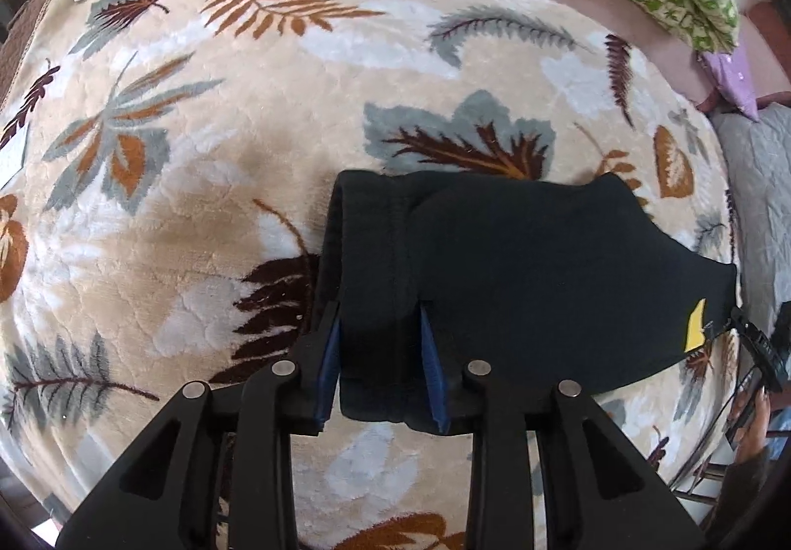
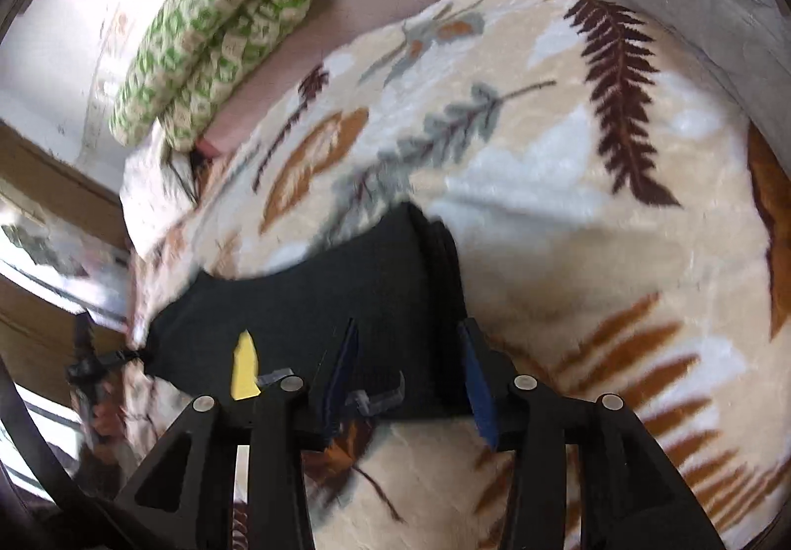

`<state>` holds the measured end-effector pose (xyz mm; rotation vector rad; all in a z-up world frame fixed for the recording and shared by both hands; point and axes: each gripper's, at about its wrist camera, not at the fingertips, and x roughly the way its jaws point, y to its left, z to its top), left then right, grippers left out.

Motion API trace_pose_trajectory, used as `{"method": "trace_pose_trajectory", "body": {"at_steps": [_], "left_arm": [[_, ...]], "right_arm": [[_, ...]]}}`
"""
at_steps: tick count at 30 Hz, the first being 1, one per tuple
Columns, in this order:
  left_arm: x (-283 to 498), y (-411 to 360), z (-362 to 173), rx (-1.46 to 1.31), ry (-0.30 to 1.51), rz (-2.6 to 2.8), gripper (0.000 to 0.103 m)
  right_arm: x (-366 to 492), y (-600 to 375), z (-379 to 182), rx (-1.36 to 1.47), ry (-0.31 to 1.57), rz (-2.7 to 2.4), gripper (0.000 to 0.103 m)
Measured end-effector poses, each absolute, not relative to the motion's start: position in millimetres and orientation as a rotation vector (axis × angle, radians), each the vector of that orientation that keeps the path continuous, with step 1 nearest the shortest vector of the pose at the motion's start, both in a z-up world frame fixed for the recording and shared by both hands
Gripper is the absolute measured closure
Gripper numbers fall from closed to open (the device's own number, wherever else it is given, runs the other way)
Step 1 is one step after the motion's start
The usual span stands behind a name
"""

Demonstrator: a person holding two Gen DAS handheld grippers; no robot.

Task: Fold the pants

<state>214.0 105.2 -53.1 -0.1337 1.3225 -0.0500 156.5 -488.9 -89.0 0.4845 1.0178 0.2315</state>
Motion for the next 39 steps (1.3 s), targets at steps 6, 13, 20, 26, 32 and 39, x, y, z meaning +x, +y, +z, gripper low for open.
{"method": "trace_pose_trajectory", "body": {"at_steps": [6,13,20,26,32,39], "left_arm": [[219,105,-55,-0.114,1.314,0.008,0.072],[223,100,-63,-0.072,1.335,0.041,0.07],[205,127,-29,-0.233,1.326,0.022,0.062],[164,74,13,-0.227,1.299,-0.06,0.062],[124,-74,2,-0.25,1.404,-0.31,0.062],[103,-201,-45,-0.428,1.533,-0.369,0.062]], "right_arm": [[141,-493,-79,0.47,0.993,0.23,0.098],[141,-503,-103,0.548,1.032,0.17,0.097],[133,-514,-85,0.567,1.022,0.162,0.069],[117,-539,-59,0.608,0.985,0.161,0.063],[124,-535,-47,0.58,1.022,0.232,0.051],[156,-532,-70,0.644,1.062,0.325,0.051]]}}
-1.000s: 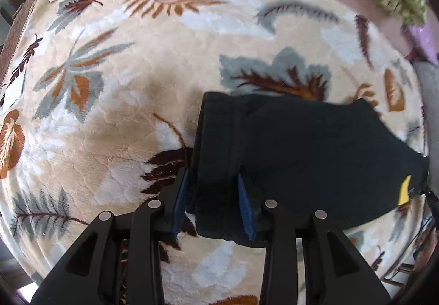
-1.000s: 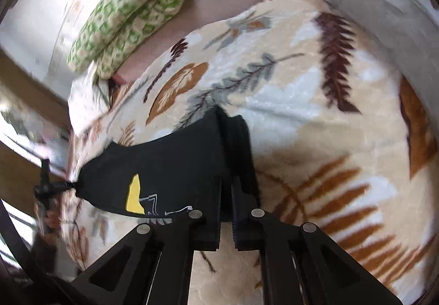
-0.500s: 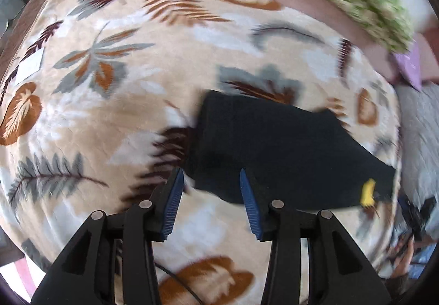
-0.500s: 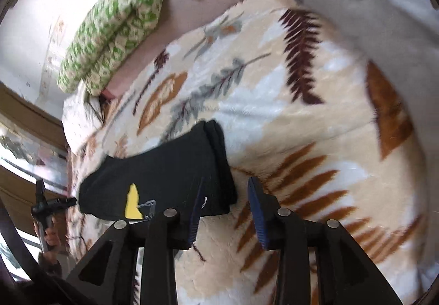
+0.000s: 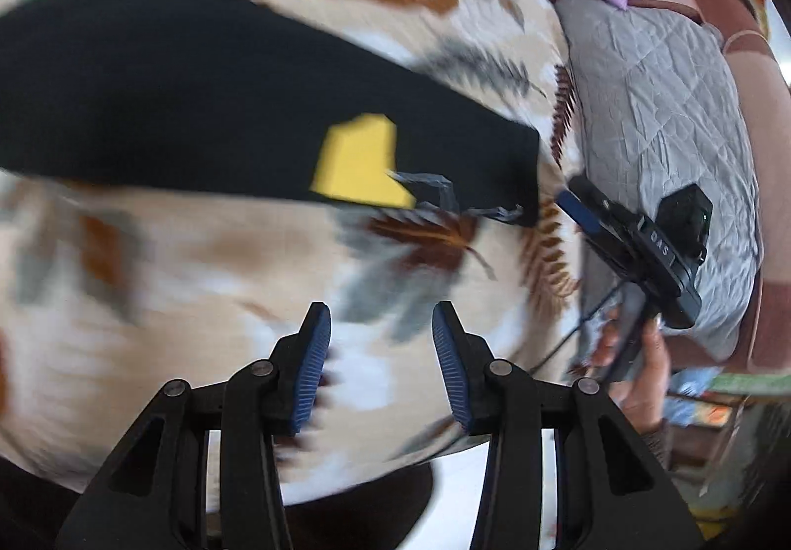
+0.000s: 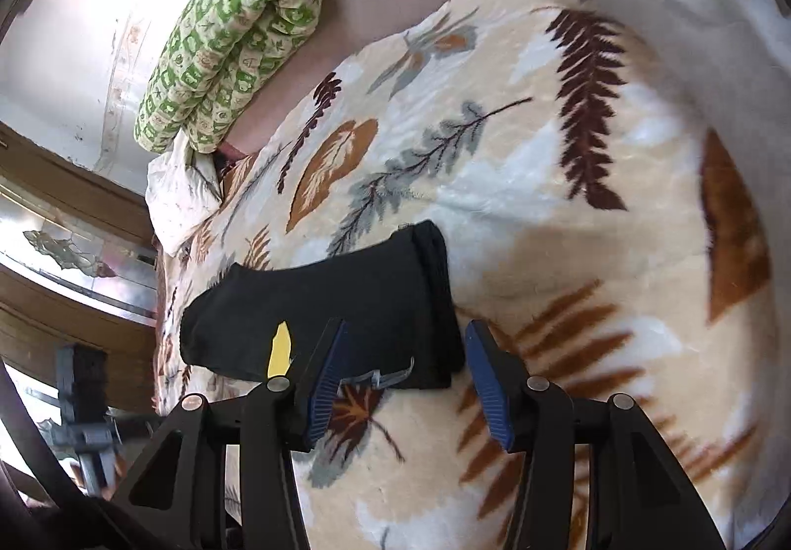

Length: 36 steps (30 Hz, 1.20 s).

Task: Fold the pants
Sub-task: 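Move the left gripper to the pants end beside the right gripper and grasp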

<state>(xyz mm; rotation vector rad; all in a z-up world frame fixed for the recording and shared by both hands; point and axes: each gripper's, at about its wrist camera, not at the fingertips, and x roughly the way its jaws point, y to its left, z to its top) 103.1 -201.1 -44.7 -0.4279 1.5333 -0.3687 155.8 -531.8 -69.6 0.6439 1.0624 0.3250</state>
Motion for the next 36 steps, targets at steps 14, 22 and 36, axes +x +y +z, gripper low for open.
{"method": "trace_pose_trajectory", "body": {"at_steps": [14,22,36], "left_arm": [[106,-253,-83,-0.699,1.553,-0.246,0.062],[109,-259,-91,-0.802,1.545,-0.182,0.062],[102,-276,-114,-1.053,1.395,-0.071,0.062]], "right_arm": [[225,-525,-120,0.713,1.096,0.586,0.044],[240,-513,-120,0.698,1.165,0.68,0.076],[239,-515,-94,0.636,1.159,0.587,0.084]]}}
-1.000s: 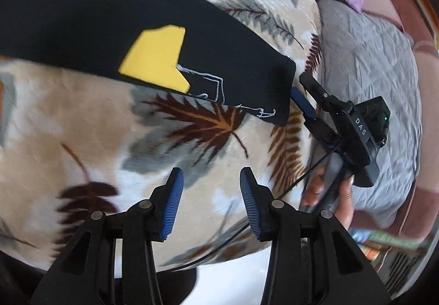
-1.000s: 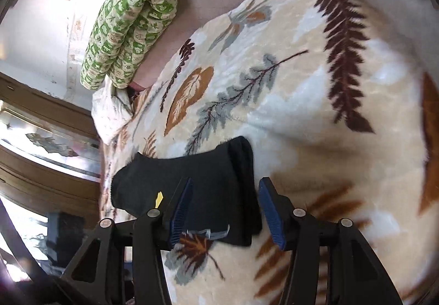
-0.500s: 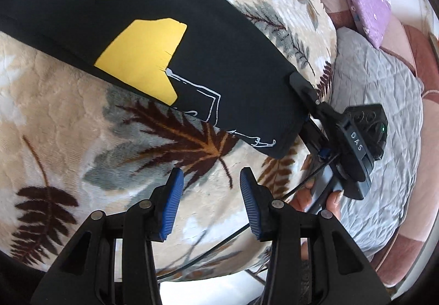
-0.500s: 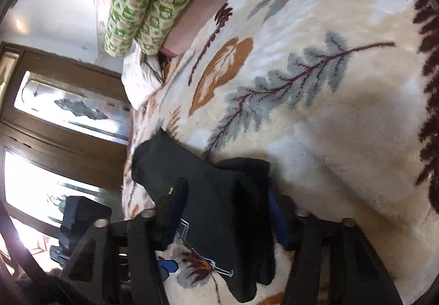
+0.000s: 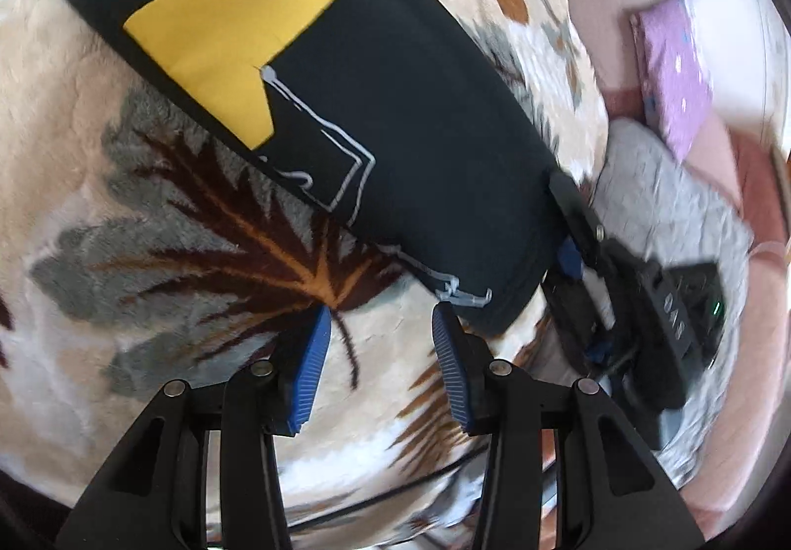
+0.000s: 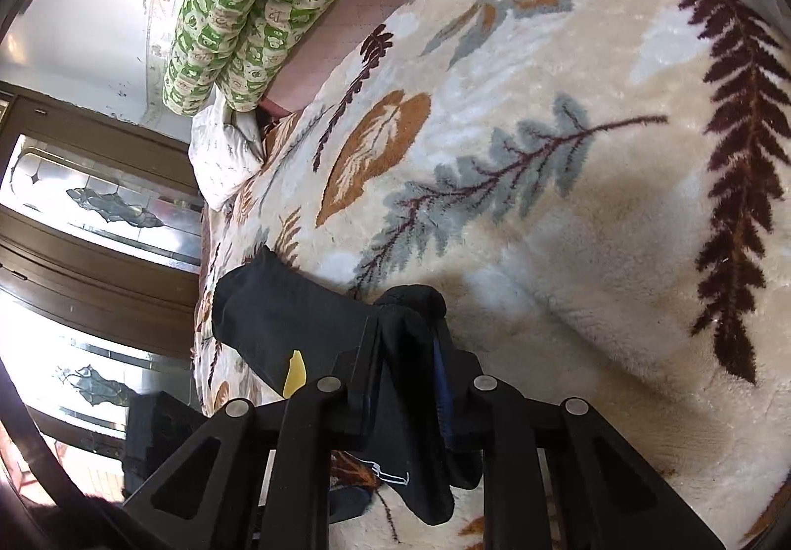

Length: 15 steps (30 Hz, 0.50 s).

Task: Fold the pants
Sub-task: 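Move the left gripper to the pants end beside the right gripper and grasp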

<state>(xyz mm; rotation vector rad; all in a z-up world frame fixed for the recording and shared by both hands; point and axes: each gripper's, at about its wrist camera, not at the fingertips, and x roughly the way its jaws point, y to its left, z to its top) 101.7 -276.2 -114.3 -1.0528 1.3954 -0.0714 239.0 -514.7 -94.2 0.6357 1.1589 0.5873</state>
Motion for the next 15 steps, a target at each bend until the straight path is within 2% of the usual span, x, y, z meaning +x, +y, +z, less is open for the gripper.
{"method": "trace_pose_trajectory", "body": {"at_steps": [4,15], "left_arm": [[102,-264,-120,-1.194,1.354,-0.046,0.062],[123,-271,-120,-1.178,1.265,-0.003,0.062]], "right_arm": [[240,-516,-91,0.673,1.152,0.59,0.085],[242,-517,-90,0.722,1.147,0.592,0.085]]}}
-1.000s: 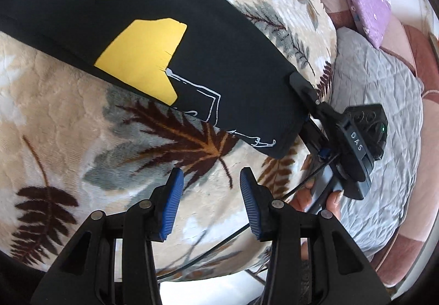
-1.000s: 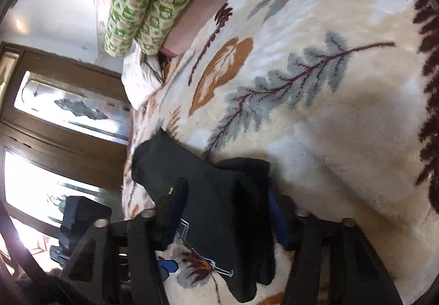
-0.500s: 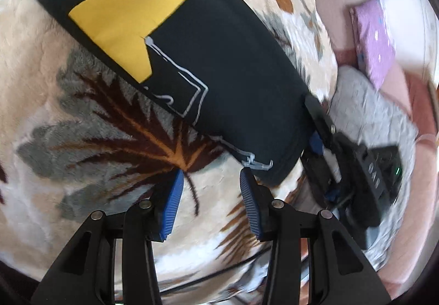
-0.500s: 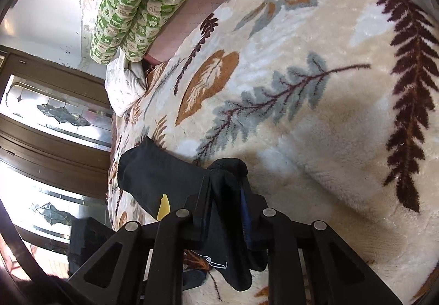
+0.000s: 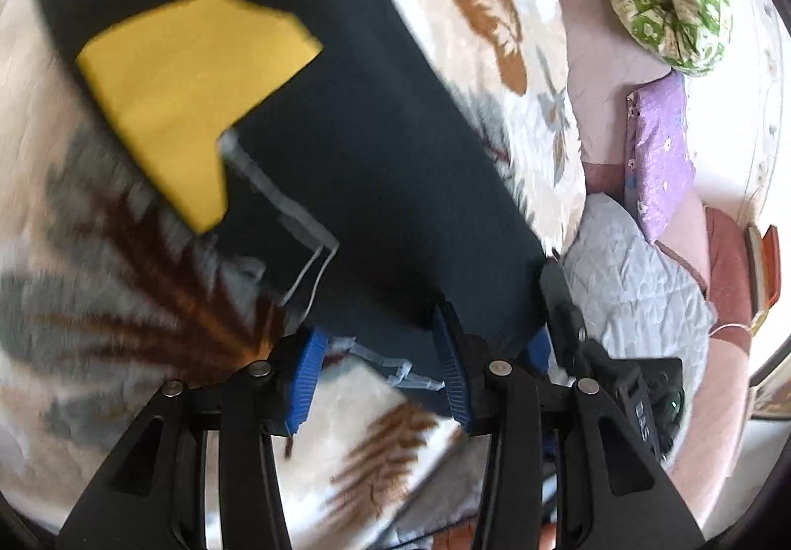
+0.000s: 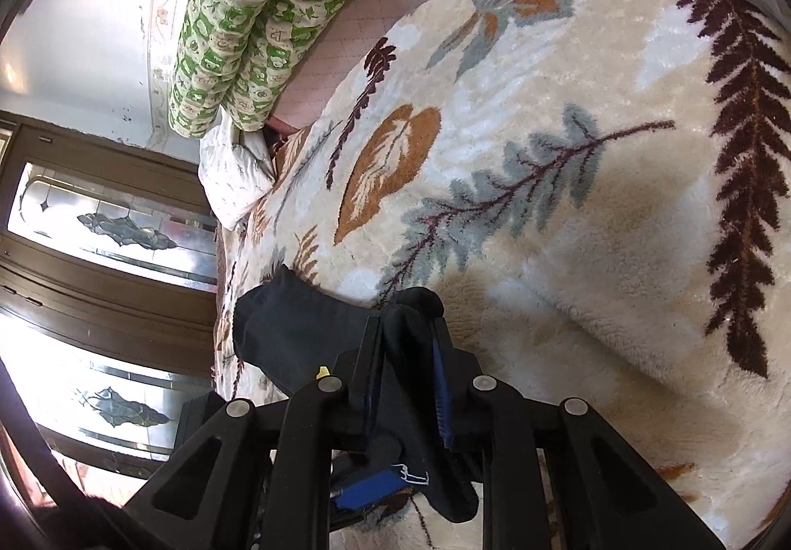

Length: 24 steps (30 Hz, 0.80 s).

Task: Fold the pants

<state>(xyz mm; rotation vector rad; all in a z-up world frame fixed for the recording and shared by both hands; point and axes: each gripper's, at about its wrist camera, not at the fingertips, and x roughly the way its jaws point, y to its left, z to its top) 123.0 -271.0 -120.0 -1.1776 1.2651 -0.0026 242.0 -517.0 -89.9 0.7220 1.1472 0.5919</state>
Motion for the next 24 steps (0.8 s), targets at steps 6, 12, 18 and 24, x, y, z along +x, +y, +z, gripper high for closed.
{"method": "trace_pose_trajectory", "body": {"at_steps": [6,12,18,24], "left_arm": [[138,-273,-122,-1.084,1.327,-0.04,0.091],[156,-279,-122,-1.084,1.354,-0.063,0.092],[161,-284,-116,-1.007,1.344,-0.079,0.092],[159,-282,-109,-0.97,1.342,-0.11,0.092]], "right_arm": [[241,-520,-96,0.739,1.158,0.57,0.084],[237,-530,-114,0.822,1.185,0.569,0.081],[232,-528,-123,0.785,1.168,0.524,0.089],[226,-525,-106,0.754,1.134,0.503,0.091]]}}
